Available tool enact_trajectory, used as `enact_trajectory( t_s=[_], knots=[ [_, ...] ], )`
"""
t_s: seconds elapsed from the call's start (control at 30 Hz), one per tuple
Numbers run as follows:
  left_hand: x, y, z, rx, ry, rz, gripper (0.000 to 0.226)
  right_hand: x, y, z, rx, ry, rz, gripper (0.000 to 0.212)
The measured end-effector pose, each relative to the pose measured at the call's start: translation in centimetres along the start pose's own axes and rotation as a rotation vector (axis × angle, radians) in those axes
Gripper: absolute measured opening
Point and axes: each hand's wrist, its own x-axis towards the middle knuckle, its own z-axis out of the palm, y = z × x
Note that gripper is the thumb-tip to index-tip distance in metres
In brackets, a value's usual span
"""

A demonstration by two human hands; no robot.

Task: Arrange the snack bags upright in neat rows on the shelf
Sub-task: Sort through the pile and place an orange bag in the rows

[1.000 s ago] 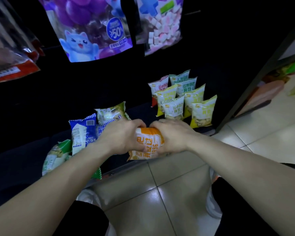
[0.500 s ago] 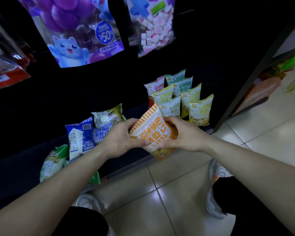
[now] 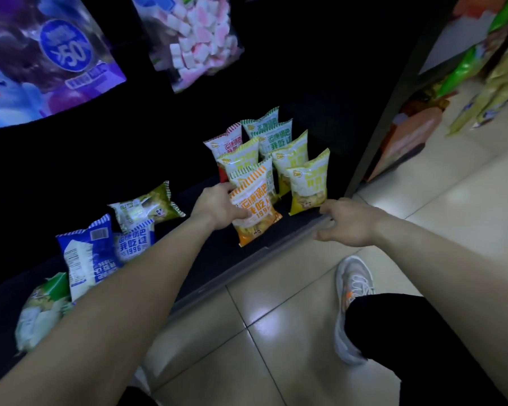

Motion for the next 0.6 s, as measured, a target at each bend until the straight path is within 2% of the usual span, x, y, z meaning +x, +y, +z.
enact_trajectory(
  t_s=[0.17, 0.47, 0.6],
  knots=[
    [3.5, 1.6, 3.8, -0.007, -0.047, -0.045, 0.091, -0.3, 1.9, 0.9, -0.004, -0.046, 0.057, 0.061],
    [5.4, 2.2, 7.5, 0.048, -0.061, -0.083, 0.075, 0.4, 1.9, 1.3, -0.026, -0.091, 0.07, 0.066],
    [5.5, 2.5, 7.9, 0.091, -0.033, -0.075, 0.077, 1.1, 1.6, 1.5, -0.03, -0.103, 0.072, 0.068]
  ],
)
